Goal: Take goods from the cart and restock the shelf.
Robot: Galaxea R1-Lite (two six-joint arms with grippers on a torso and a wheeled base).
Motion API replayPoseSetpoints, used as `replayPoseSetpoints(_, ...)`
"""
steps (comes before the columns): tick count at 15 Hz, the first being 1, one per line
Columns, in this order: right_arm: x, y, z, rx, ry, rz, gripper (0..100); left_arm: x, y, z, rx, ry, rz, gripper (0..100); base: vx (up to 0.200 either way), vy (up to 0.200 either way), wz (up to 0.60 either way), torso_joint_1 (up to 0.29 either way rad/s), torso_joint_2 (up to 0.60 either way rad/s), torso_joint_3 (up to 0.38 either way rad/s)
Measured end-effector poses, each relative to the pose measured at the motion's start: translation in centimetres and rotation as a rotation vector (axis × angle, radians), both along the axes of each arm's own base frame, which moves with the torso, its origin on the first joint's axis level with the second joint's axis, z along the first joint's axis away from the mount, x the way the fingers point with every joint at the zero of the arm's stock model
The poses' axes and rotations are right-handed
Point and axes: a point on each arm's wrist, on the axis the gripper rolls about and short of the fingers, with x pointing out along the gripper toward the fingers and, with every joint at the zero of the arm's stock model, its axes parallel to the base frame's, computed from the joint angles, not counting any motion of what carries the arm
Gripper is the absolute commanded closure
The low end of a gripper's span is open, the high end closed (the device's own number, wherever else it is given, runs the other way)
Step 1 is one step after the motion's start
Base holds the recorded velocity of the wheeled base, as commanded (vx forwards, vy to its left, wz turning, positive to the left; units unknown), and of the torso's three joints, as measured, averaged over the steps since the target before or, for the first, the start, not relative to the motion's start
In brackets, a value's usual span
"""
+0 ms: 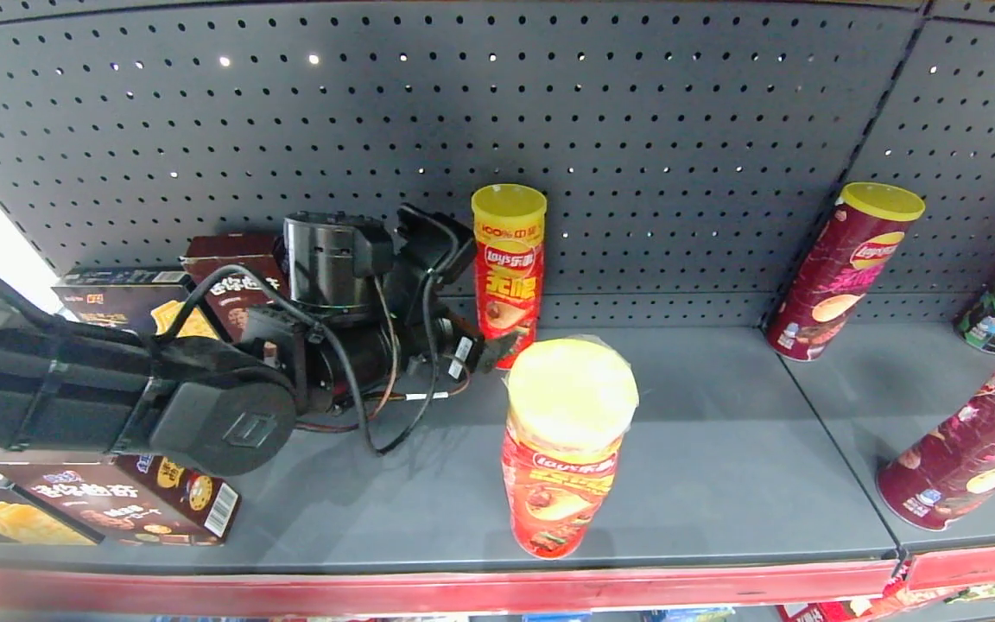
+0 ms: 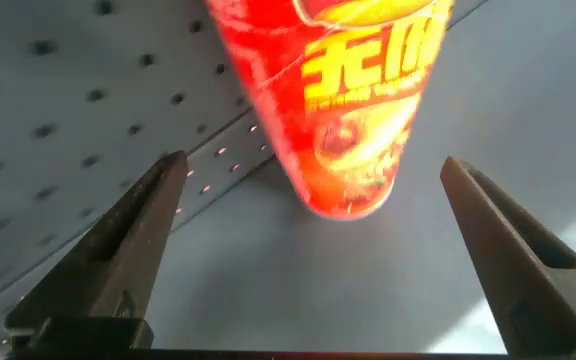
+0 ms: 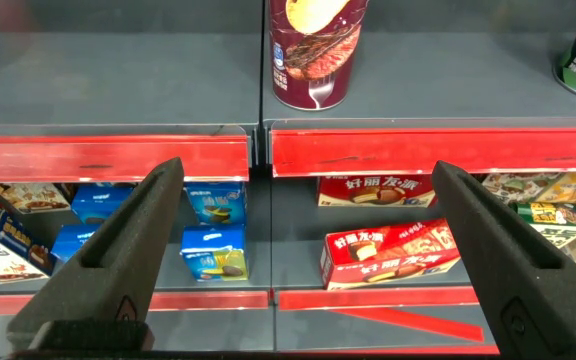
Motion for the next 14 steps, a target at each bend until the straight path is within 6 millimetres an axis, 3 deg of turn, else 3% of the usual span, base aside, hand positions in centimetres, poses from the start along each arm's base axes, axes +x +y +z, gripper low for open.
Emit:
replayPoseSetpoints(7, 0.0, 0.0, 0.0, 0.0, 0.0, 0.0, 0, -0.7, 2.5, 1.6, 0.032, -0.055, 0.214, 0, 0.0, 0.0, 0.0, 0.0, 0.0, 0.0)
replayPoseSetpoints(14, 0.0, 0.0, 0.0, 0.0, 0.0, 0.0, 0, 1.4, 2.2, 0.3, 0.049, -0.037, 0.246, 0, 0.0, 0.0, 0.0, 0.0, 0.0, 0.0)
